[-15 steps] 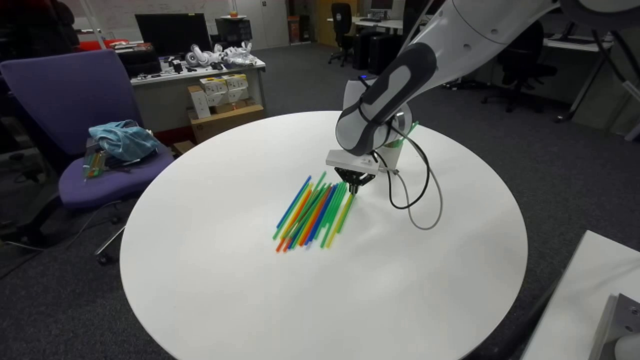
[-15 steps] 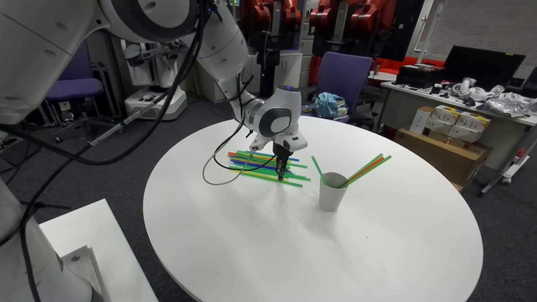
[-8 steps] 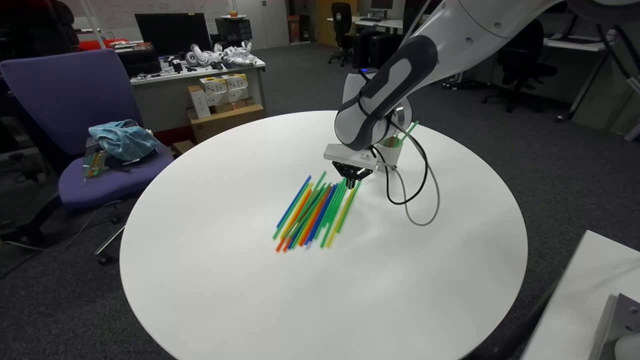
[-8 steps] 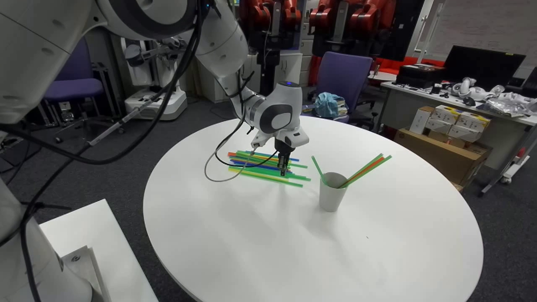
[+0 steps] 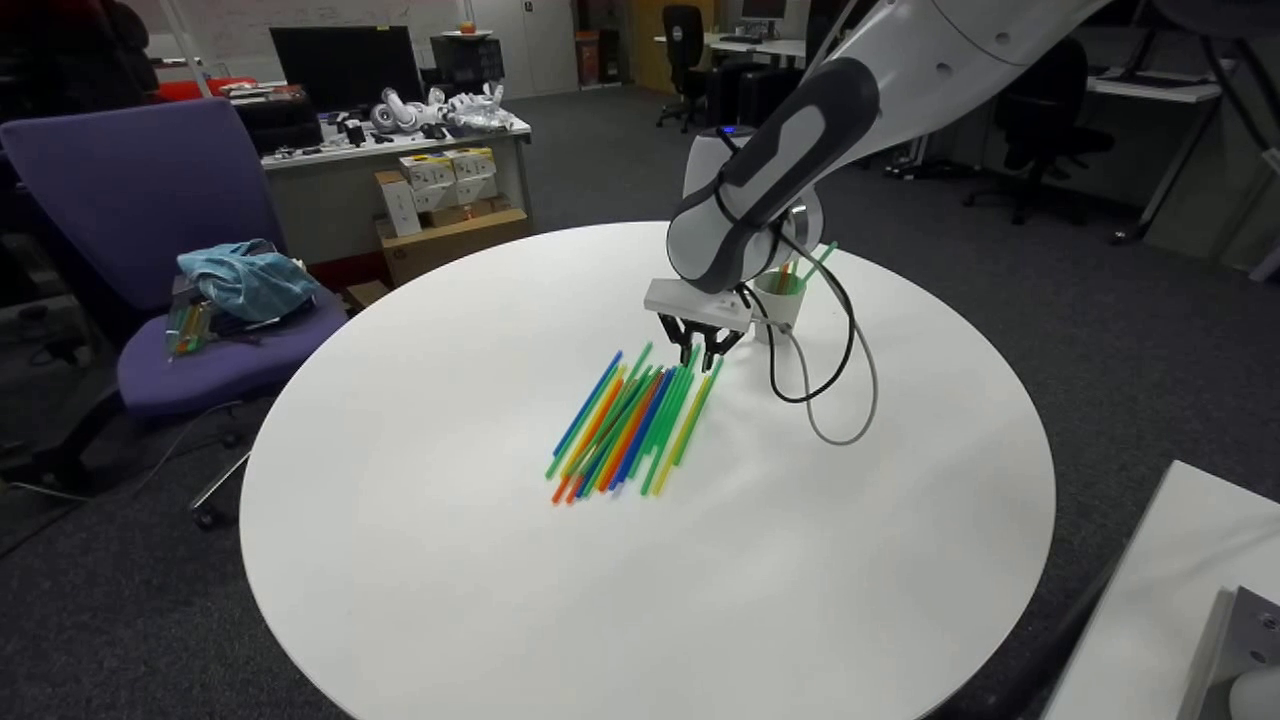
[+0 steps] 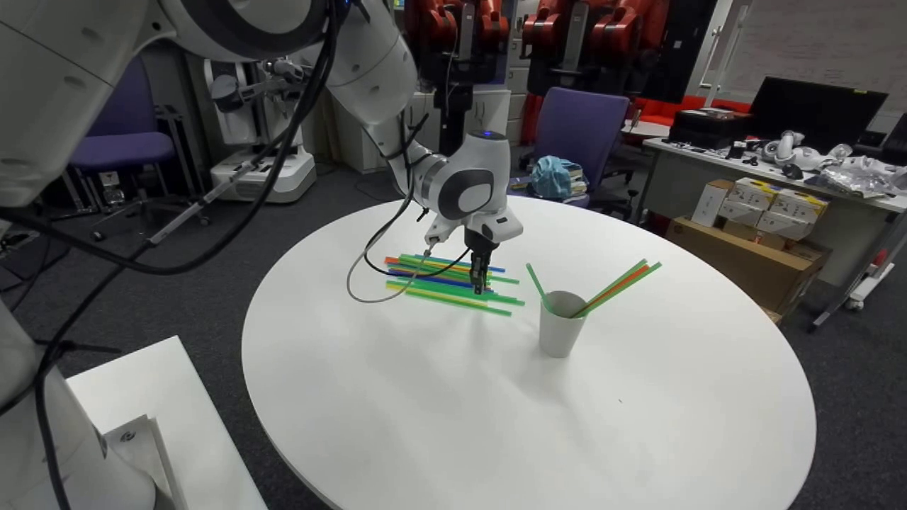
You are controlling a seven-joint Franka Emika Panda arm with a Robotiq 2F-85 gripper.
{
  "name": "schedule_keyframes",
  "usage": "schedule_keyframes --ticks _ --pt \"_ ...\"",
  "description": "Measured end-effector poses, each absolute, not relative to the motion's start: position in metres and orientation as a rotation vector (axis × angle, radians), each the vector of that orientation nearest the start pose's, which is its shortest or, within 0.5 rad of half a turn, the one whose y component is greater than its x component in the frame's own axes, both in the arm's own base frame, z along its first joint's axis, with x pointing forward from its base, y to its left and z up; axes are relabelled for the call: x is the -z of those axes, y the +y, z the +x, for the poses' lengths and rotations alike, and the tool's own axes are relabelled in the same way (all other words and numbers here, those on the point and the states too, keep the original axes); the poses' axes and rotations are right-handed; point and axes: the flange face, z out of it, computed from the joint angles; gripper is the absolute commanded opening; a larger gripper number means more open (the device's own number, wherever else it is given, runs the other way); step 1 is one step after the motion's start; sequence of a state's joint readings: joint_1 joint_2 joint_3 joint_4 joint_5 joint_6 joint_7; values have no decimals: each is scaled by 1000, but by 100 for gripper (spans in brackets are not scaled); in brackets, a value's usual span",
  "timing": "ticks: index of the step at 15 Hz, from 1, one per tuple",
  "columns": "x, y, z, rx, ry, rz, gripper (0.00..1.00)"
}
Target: Put the straws inside the mug
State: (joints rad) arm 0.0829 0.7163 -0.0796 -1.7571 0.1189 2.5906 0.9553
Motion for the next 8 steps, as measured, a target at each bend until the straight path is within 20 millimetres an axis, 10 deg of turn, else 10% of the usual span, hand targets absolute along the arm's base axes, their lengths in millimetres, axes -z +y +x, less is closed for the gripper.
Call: schedule_keyframes --ticks 5,8 --pt "-167 -1 669 143 1522 -2675 99" --pt "-163 -4 667 134 1531 -2678 100"
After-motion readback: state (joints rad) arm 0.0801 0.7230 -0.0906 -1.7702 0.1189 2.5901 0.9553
